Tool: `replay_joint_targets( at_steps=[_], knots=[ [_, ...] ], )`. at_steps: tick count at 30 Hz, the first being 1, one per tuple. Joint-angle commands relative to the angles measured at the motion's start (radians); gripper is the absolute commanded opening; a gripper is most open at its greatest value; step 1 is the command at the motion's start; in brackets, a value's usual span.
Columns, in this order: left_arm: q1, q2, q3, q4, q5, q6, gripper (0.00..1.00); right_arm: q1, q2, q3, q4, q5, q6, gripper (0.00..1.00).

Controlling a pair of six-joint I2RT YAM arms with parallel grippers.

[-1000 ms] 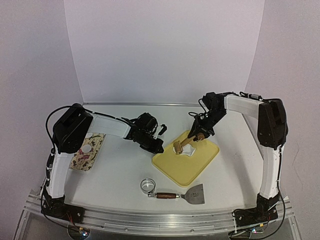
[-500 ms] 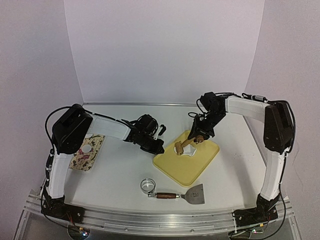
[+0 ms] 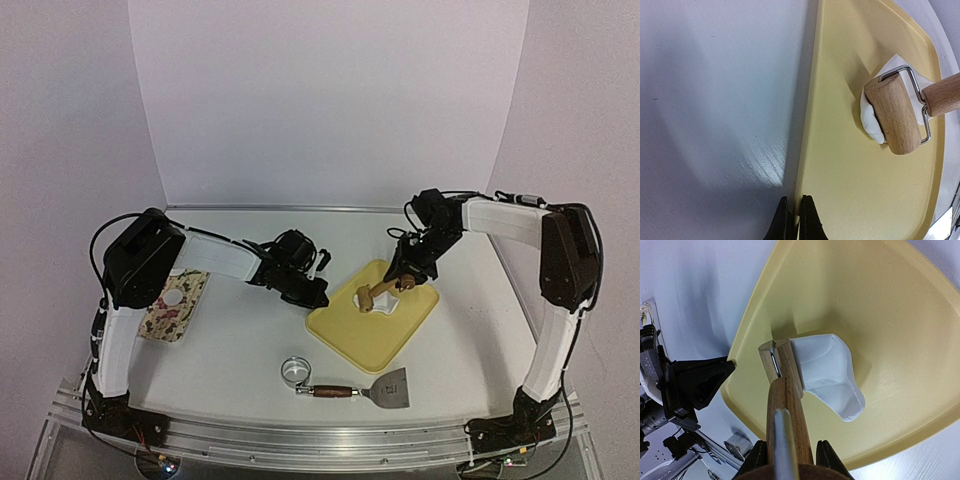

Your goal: Roll out the dumpling wrappers from the dough

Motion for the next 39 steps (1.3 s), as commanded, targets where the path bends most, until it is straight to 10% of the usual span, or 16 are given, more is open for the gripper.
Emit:
replay_joint_targets(
  at_steps=[1,39],
  knots=[
    [0.034,0.096,-0.086,-0.248,-0.188,-0.077,0.00,-0.068,0.076,-0.155,-0.385,0.436,-0.022,0.00],
    [0.059,0.047,-0.158,-0.253,-0.229,-0.111,0.00,-0.196,-0.047,-0.315,-0.403,0.517,-0.060,0.00]
  ],
)
